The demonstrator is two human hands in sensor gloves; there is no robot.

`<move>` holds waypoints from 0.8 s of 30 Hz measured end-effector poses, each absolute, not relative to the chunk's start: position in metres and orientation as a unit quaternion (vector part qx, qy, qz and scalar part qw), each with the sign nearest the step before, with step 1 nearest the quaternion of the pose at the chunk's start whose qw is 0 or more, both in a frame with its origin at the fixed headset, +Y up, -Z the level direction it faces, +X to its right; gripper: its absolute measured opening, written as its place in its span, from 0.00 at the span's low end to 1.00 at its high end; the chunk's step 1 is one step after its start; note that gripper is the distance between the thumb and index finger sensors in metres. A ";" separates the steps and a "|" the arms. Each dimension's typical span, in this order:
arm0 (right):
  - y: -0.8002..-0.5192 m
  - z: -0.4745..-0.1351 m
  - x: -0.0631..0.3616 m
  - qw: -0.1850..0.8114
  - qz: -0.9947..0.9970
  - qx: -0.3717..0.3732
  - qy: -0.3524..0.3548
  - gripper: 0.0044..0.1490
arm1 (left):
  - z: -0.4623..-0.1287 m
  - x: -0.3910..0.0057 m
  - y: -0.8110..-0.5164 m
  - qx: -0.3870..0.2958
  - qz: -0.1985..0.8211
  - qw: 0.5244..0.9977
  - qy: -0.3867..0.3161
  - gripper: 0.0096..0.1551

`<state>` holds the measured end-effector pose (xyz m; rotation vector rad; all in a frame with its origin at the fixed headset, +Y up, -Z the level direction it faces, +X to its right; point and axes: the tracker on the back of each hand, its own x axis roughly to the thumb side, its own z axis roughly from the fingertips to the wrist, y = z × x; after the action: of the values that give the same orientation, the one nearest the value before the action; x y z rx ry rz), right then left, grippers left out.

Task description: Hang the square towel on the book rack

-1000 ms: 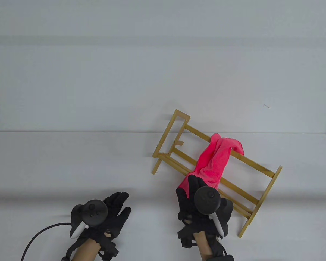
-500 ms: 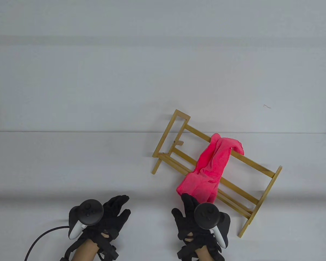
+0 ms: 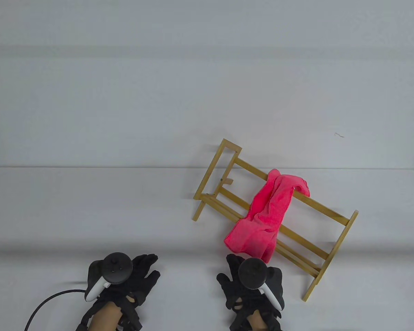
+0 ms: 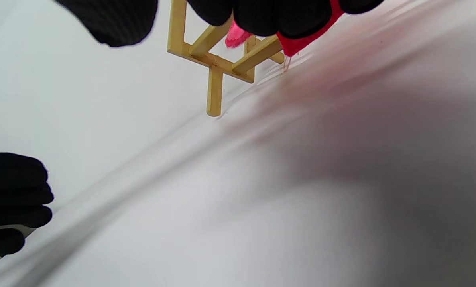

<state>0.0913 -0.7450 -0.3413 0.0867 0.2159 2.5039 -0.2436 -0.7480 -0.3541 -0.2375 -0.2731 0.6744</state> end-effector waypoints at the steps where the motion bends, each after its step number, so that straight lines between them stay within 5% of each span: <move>1: -0.744 -0.341 0.091 0.307 0.947 0.032 0.085 0.46 | -0.354 -0.245 -0.749 -0.120 0.328 0.928 -0.131 0.36; 24: -0.745 -0.342 0.092 0.301 0.949 0.033 0.090 0.45 | -0.355 -0.244 -0.750 -0.123 0.319 0.930 -0.135 0.36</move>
<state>0.0918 -0.7450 -0.3419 0.0887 0.2396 2.5169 -0.2436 -0.7496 -0.3549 -0.2523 -0.2764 0.6535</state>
